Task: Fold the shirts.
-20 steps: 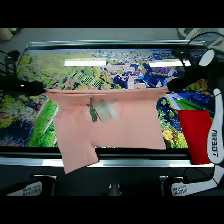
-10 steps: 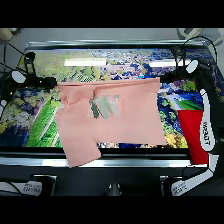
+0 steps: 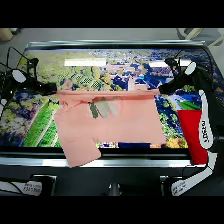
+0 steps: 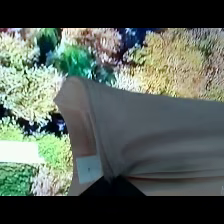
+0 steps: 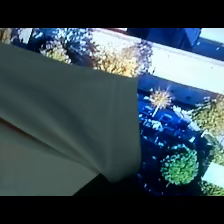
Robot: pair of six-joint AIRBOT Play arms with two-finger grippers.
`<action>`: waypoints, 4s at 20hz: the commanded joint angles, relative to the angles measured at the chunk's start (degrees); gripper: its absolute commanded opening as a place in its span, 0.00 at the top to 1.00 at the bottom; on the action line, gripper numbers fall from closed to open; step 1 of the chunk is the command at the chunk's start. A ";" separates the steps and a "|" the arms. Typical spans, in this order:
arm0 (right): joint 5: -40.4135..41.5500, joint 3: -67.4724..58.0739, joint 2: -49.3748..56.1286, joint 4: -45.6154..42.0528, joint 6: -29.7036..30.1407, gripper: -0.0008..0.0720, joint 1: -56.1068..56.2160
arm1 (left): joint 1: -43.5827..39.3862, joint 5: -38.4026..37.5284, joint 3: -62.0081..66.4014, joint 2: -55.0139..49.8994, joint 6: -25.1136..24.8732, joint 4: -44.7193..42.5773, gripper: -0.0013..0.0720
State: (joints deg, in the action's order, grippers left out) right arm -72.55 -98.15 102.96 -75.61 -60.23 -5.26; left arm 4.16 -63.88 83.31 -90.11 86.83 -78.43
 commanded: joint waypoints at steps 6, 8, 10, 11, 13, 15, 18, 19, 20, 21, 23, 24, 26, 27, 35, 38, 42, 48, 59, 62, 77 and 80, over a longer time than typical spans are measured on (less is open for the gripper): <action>-13.90 4.48 4.48 0.15 1.53 0.96 2.93 | -2.03 -11.58 -11.91 0.00 0.26 -0.87 0.95; -13.92 4.46 4.59 0.00 1.36 0.96 3.65 | -1.99 -11.56 -11.98 0.04 0.24 -0.87 0.95; -14.16 4.39 4.33 -0.07 1.33 0.77 3.50 | -1.95 -12.07 -10.95 0.04 0.00 -0.90 0.72; -15.02 4.31 3.63 -0.35 1.36 0.52 3.02 | -1.60 -13.27 -9.57 0.04 0.00 -0.90 0.39; -18.56 3.63 0.87 -2.91 1.68 0.32 1.07 | 0.15 -17.38 -5.62 0.28 -0.04 -1.25 0.33; -21.88 3.48 -3.04 -5.44 1.79 0.32 -2.89 | 2.73 -21.46 -2.64 1.66 -0.02 -1.11 0.33; -23.21 6.80 -8.68 -5.40 1.55 0.32 -9.09 | 5.27 -22.86 -7.52 8.13 -0.31 -0.46 0.34; -21.90 10.60 -10.95 -5.40 1.55 0.33 -10.08 | 5.62 -22.14 -12.81 11.43 -0.44 0.85 0.34; -20.09 15.43 -13.38 -5.49 1.51 0.33 -10.43 | 5.88 -21.38 -19.37 14.64 -0.59 3.37 0.34; -18.08 19.74 -15.34 -4.92 1.55 0.33 -10.54 | 5.99 -19.52 -27.23 17.94 -1.09 6.21 0.34; -15.69 26.32 -17.64 -3.41 1.60 0.33 -10.54 | 5.99 -16.06 -40.74 23.30 -2.43 10.10 0.34; -15.54 28.48 -18.05 -3.10 1.90 0.33 -10.54 | 5.99 -14.91 -45.75 25.38 -2.40 10.56 0.35; -15.78 30.64 -18.18 -2.67 3.04 0.33 -10.54 | 5.99 -12.79 -51.87 28.24 -2.38 10.58 0.36; -15.69 30.73 -18.21 -1.88 3.06 0.42 -10.54 | 5.99 -11.74 -53.59 28.94 -2.36 10.62 0.36; -14.36 31.34 -18.21 0.22 3.10 0.39 -10.54 | 1.79 -2.27 -55.71 28.46 0.66 15.02 0.39; -13.88 35.78 -18.56 0.22 3.67 0.22 -10.54 | 0.74 -1.57 -56.39 27.85 0.87 14.97 0.57; -13.68 41.44 -18.56 2.08 6.01 0.22 -10.54 | 0.76 -1.62 -57.18 27.80 0.66 14.84 0.95; -9.94 44.70 -18.56 4.76 5.99 0.25 -10.54 | 0.76 -1.66 -57.18 28.02 0.66 14.86 0.95; -5.38 48.46 -18.56 8.11 4.87 0.96 -10.54 | 0.76 -0.79 -57.13 28.02 0.61 14.88 0.95; -5.40 48.26 -20.13 9.66 7.76 0.96 -10.54 | 0.87 -1.16 -54.58 29.00 -0.94 14.84 0.95; 14.47 18.71 -10.93 13.11 3.65 0.96 -3.76 | 6.32 4.09 -22.73 14.75 -1.99 16.81 0.95; 14.99 13.79 -4.74 16.61 3.69 0.96 -3.76 | 6.34 5.07 -15.56 5.14 -5.81 21.09 0.95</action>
State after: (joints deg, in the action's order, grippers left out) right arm -59.99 -79.26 92.75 -61.80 -55.79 -9.28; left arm 10.04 -60.40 61.56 -76.69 83.94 -60.95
